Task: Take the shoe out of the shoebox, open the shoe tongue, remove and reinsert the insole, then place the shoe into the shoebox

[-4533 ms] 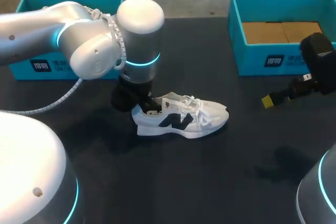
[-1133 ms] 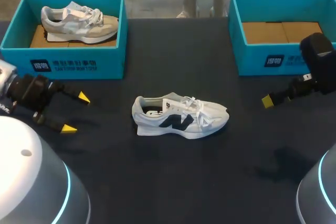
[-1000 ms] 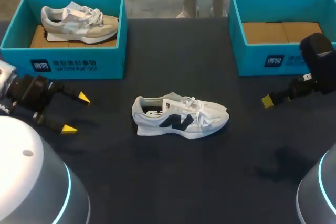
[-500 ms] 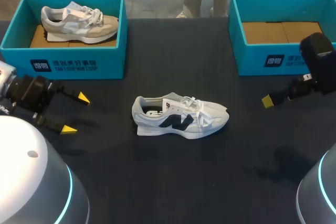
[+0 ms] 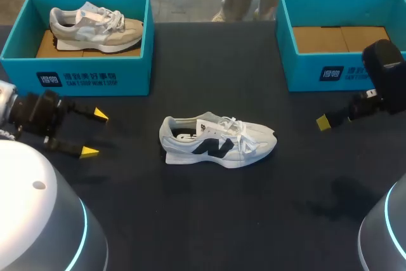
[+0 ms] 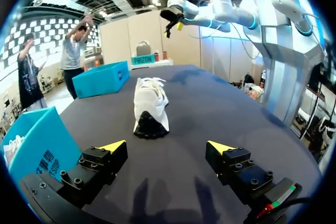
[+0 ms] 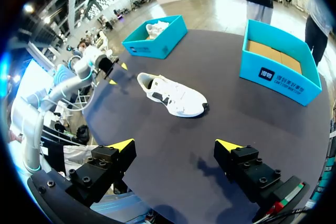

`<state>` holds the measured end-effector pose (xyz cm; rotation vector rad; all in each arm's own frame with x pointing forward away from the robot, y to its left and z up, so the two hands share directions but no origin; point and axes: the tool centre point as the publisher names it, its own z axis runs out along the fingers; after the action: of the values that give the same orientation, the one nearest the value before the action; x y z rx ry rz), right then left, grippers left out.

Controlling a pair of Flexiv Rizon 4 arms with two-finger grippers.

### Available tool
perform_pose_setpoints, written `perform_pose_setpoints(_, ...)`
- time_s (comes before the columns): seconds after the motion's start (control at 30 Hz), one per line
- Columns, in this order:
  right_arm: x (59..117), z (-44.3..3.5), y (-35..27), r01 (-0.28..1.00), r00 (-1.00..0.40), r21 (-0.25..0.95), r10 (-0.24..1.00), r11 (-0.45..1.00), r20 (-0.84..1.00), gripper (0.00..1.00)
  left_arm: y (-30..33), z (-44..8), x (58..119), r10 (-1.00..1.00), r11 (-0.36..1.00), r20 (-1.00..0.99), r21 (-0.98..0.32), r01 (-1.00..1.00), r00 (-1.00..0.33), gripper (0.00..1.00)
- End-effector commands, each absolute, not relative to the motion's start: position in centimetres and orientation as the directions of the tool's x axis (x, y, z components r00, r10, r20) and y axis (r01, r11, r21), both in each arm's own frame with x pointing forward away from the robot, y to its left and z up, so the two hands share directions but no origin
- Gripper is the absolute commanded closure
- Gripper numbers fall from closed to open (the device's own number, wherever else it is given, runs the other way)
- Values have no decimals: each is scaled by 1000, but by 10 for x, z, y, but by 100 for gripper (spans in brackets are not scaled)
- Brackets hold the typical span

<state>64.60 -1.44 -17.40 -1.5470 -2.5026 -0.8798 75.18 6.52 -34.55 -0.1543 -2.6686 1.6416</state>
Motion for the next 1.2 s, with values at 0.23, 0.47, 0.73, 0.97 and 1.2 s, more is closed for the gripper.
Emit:
perform_pose_setpoints(0.23, 644, -175, -15, 840, -490, 433, 800, 327, 345, 0, 56, -378, 772, 18, 429, -29, -903, 34, -999, 0)
perform_pose_setpoints(0.47, 644, -175, -15, 840, -490, 433, 800, 327, 345, 0, 57, -391, 778, -2, 437, -8, -899, 6, -1000, 0)
perform_pose_setpoints(0.73, 644, -175, -15, 840, -490, 433, 800, 327, 345, 0, 57, -391, 778, -2, 437, -8, -899, 6, -1000, 0)
perform_pose_setpoints(0.97, 644, -175, -15, 840, -490, 433, 800, 327, 345, 0, 57, -391, 778, -2, 437, -8, -899, 6, -1000, 0)
perform_pose_setpoints(1.2, 644, -175, -15, 840, -490, 433, 800, 327, 345, 0, 49, -395, 780, -10, 439, 4, -898, -8, -1000, 0)
